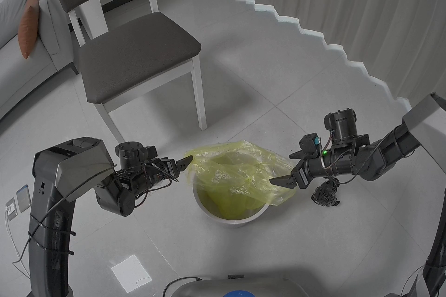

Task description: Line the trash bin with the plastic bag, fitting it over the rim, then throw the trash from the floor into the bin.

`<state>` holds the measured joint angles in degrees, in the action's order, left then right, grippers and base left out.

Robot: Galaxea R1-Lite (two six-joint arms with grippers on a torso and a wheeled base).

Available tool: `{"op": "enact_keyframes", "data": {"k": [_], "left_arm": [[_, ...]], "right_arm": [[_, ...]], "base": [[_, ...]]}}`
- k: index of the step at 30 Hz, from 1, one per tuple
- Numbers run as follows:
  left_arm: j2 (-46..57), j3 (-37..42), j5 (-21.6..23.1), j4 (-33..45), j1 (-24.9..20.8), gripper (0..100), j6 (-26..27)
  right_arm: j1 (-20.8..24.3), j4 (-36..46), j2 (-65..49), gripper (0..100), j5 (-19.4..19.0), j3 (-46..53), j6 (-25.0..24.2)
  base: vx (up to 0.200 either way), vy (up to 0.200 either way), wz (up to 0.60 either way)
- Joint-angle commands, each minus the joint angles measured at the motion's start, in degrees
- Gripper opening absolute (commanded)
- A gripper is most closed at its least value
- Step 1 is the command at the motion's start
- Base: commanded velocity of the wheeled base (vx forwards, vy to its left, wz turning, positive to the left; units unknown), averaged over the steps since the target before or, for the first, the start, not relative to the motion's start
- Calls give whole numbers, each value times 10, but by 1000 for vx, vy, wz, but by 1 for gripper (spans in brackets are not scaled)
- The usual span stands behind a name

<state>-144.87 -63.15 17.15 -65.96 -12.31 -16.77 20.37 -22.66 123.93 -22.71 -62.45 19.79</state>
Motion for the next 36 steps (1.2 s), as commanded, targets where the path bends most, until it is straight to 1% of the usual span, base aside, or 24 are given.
{"op": "enact_keyframes", "data": {"k": [1,8,21,22,26,32,36], "left_arm": [[6,4,0,-2,4,100,0],[6,18,0,-22,6,100,0],[10,20,2,-25,8,100,0],[11,21,2,-25,8,100,0],[11,20,2,-25,8,100,0],[7,21,1,-25,8,100,0],[10,33,3,-25,11,100,0]], "right_arm": [[17,-8,46,100,-1,-1,5],[21,-5,91,100,10,-32,9],[21,-2,126,100,11,-47,10],[22,-3,127,0,11,-47,10],[26,-3,127,0,12,-46,20],[34,-5,122,0,15,-38,20],[48,-8,109,0,14,-19,22]], "base": [[0,0,0],[0,0,0],[0,0,0],[0,0,0],[0,0,0],[0,0,0],[0,0,0]]}}
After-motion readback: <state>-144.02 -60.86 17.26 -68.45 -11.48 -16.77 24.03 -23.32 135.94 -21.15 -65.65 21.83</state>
